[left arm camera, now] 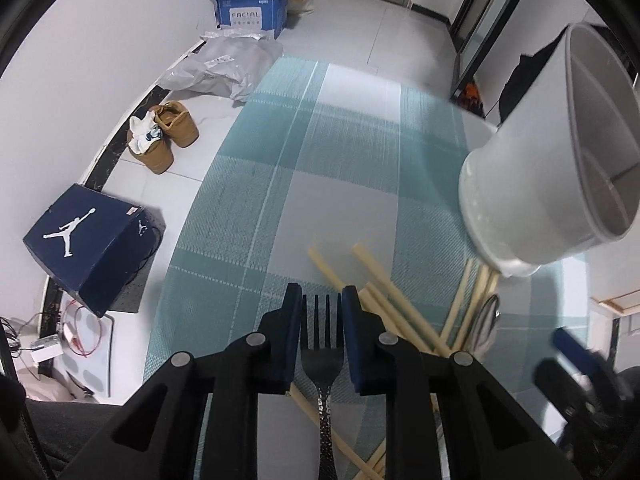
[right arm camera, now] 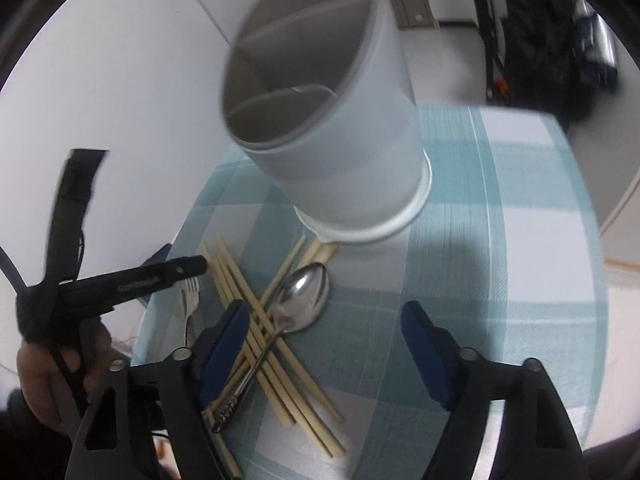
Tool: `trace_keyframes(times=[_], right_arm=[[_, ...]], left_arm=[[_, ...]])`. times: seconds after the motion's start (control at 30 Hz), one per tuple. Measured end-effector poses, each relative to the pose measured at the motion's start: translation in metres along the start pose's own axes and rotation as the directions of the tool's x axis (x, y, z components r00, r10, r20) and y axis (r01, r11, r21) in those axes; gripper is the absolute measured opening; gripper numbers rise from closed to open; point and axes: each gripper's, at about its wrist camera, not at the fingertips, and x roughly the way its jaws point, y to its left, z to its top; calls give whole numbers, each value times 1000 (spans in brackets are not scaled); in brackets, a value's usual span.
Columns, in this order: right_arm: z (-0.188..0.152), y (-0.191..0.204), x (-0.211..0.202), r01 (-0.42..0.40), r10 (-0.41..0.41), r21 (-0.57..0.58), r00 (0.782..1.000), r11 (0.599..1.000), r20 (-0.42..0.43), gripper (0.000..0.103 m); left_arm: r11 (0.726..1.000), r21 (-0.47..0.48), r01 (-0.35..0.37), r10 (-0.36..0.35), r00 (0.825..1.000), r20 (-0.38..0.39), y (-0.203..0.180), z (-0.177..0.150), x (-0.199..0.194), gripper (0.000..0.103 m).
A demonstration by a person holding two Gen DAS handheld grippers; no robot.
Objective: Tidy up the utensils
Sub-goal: 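Grasp the silver spoon with the right tool while the left tool holds the fork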
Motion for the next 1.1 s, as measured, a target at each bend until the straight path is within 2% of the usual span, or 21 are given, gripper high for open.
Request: trace_keyframes(times=[0.23,0.43,0.63,0.77,1.1], right_arm=[[3,1,25,-49,51,39,997,998,-65,54],[0,18,36,8,-9,-8,997,1000,-82,53],[2,50,49,108,-114,-93,991,990,-67,52],[0,60,54,195,-202,-142,978,971,-40,40],[-13,52,42,158,-158,-145,987,977,11,38]], left_arm=[[995,-69,68,-63,996,68,11,7,-17,16],[988,-97,120,-108,987,116,18,11,-28,16],[982,-108,154,-139,980,142,26,11,-34,16],[977,-121,173,-154,976,151,30,10,-37,16],[975,-101,198,-178,969,173,30,9,-45,16]])
